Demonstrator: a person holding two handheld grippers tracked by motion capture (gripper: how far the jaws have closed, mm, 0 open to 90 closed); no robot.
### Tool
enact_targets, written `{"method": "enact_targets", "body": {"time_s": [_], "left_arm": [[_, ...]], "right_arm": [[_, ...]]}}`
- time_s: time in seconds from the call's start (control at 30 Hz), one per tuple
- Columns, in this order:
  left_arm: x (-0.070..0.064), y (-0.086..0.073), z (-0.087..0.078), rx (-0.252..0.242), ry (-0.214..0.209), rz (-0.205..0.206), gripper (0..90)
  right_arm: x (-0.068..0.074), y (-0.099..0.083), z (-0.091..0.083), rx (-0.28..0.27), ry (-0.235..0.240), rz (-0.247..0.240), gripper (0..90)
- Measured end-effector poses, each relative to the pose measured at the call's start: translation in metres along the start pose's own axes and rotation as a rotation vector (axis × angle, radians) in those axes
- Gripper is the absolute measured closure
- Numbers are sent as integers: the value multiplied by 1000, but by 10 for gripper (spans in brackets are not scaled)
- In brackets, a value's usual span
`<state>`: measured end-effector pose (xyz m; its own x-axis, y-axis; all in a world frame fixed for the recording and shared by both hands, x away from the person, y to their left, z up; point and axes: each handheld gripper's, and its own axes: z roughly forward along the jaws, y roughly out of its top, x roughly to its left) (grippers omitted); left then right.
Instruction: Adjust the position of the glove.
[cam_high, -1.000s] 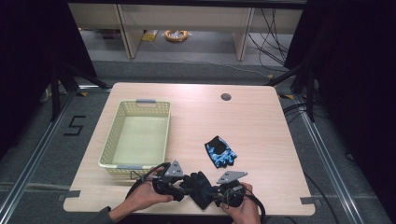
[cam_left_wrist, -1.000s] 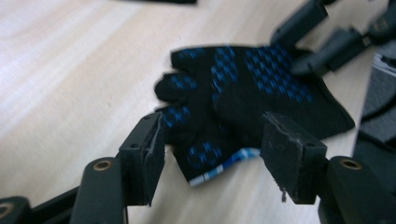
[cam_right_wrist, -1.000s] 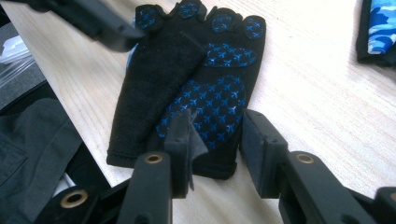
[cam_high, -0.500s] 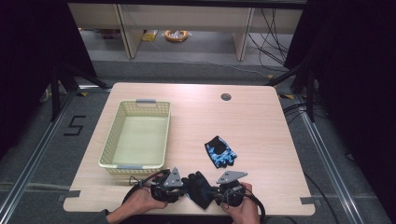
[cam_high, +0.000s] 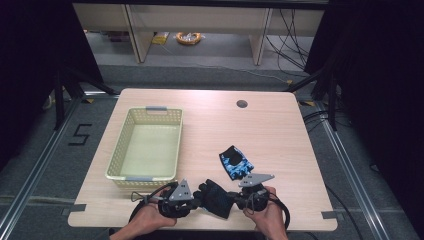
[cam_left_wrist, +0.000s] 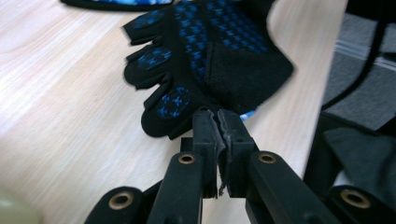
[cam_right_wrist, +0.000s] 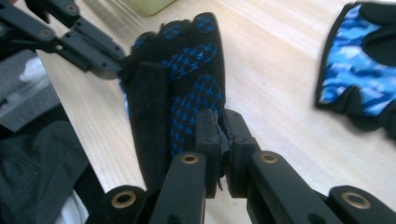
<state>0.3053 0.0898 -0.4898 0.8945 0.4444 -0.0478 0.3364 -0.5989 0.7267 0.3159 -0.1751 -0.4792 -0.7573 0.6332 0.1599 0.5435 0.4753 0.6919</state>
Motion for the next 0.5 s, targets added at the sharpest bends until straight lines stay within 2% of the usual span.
{"method": "enact_targets", "body": {"time_s": [0.07,0.1,0.13,0.17,0.23,0.33,0.37,0.43,0.47,0.5], "left_arm": [[-3,3,3,-15,-14,-15,855],[-3,4,4,-4,-12,-12,856],[-6,4,7,-30,-22,-30,856],[-6,5,8,-11,-16,-23,856],[-9,6,12,-25,-26,-45,854],[-10,8,17,-17,-21,-21,854],[-12,7,20,-21,-20,-48,854],[-10,7,21,-10,-18,-37,853],[-10,7,23,-17,-12,-61,852],[-7,6,24,-4,-10,-39,851]], "right_arm": [[-2,6,-2,21,-4,0,866],[-7,12,-3,40,-6,-30,866],[-7,12,-3,40,-6,-30,866],[-9,14,-3,44,-7,-43,866],[-14,20,-5,64,0,-42,866],[-21,26,-3,78,10,-57,867],[-22,28,-2,89,11,-60,867],[-25,31,1,112,13,-58,869],[-26,32,4,114,6,-73,869],[-27,34,9,117,4,-61,869]]}}
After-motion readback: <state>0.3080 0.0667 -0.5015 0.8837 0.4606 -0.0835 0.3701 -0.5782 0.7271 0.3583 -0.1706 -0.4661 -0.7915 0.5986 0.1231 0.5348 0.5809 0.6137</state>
